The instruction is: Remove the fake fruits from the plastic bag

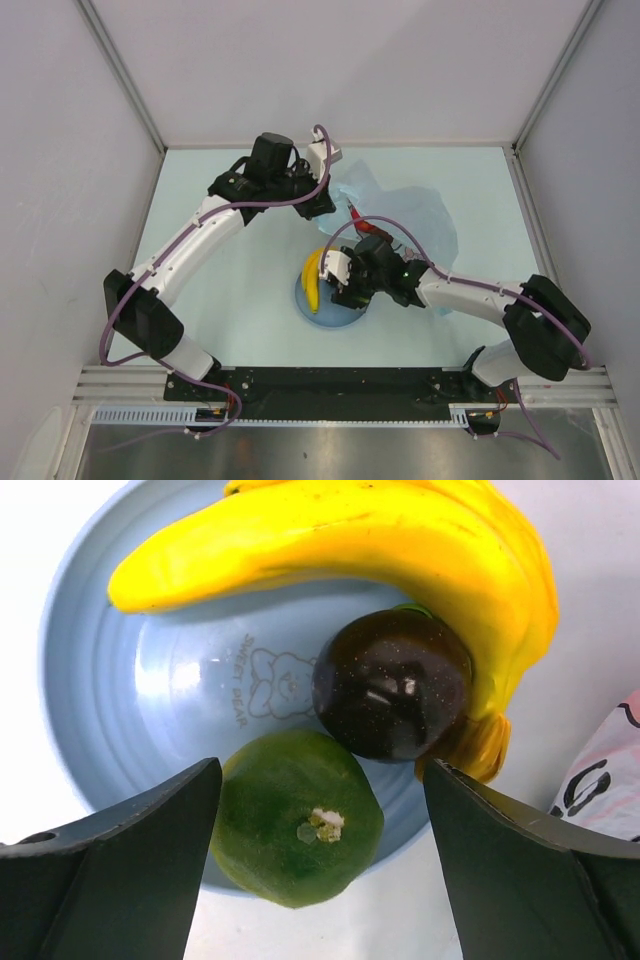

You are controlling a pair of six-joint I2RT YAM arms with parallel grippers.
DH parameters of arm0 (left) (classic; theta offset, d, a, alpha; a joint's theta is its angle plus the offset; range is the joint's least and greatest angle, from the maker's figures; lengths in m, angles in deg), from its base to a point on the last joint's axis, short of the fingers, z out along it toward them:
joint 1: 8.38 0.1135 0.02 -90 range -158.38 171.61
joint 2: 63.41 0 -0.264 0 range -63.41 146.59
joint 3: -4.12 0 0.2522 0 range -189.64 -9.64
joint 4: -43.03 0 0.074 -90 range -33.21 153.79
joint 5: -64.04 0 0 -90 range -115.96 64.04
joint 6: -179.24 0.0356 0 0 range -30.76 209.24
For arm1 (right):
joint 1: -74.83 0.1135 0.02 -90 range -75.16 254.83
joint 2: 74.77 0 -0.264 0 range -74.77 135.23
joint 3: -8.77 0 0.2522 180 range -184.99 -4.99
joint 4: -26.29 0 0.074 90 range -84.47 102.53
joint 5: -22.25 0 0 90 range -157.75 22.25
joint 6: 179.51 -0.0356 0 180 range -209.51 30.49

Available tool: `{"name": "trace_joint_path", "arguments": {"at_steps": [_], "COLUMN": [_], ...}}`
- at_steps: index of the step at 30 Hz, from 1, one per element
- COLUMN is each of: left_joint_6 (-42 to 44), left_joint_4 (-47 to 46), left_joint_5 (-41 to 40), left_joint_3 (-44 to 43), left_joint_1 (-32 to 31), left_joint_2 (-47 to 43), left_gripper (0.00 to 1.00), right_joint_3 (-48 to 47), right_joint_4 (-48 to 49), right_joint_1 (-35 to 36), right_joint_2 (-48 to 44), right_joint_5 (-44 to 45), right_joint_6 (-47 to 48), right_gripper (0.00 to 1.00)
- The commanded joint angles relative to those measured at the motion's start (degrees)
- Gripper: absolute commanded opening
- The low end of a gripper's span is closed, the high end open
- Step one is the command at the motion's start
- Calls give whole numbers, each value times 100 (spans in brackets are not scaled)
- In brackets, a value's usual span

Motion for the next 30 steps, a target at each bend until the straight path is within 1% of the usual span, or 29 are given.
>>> {"name": "trace_joint_path", "arguments": {"at_steps": [1, 2, 4, 5, 8, 9, 11, 12, 14, 15, 18, 19, 20, 22, 24, 26, 27, 29, 30], "left_joint_6": [-68, -76, -68, -67, -41, -15, 47, 82, 99, 108, 91, 99, 91, 100, 91, 91, 73, 64, 30], "left_joint_4": [-139, -130, -138, -138, -147, -130, -103, -95, -68, -42, 19, 46, 55, 99, 81, 55, 38, -15, -15], "left_joint_5": [212, 195, 203, 195, 195, 186, 151, 159, 221, 264, 484, 572, 747, 879, 977, 1021, 1038, 1065, 1091], "left_joint_3": [31, 31, 75, 101, 180, 189, 172, 137, 101, 58, -83, -127, -188, -206, -84, 22, 127, 215, 224], "left_joint_1": [28, 28, 37, 28, 28, 28, 28, 28, 28, 28, 28, 28, 28, 37, 19, 19, 19, 19, 11], "left_joint_2": [4, -4, -4, -13, 13, 22, 66, 75, 118, 127, 145, 136, 119, 84, 13, -4, 4, 4, 22], "left_gripper": [0, 0, 0, 0, 0, 0, 0, 0, 0, 0, 0, 0, 0, 0, 0, 0, 0, 0, 0], "right_joint_3": [-209, -358, -525, -596, -833, -869, -860, -869, -808, -790, -772, -772, -781, -781, -842, -947, -974, -1036, -1079], "right_joint_4": [-306, -577, -816, -1026, -1369, -1414, -1476, -1485, -1320, -1248, -827, -678, -320, 139, 736, 1009, 1055, 1108, 1108], "right_joint_1": [10, 10, -95, -139, -359, -429, -718, -798, -1078, -1228, -1642, -1730, -1852, -2239, -2494, -2583, -2627, -2732, -2759], "right_joint_2": [-499, -613, -920, -1035, -1413, -1509, -1738, -1782, -1731, -1660, -1055, -897, -608, -404, -96, 115, 298, 449, 571], "right_joint_5": [-430, -597, -738, -852, -941, -941, -863, -688, -14, 95, 482, 639, 867, 1009, 1150, 1307, 1318, 1265, 1221], "right_joint_6": [-86, -174, -428, -725, -1123, -1315, -1492, -1632, -1774, -1835, -1775, -1679, -1643, -1695, -1695, -1695, -1730, -1879, -1941], "right_gripper": [89, 89, 90, 90, 90, 88, 81, 66, 53, 44, 39, 39, 39, 39, 42, 51, 59, 64, 69]}}
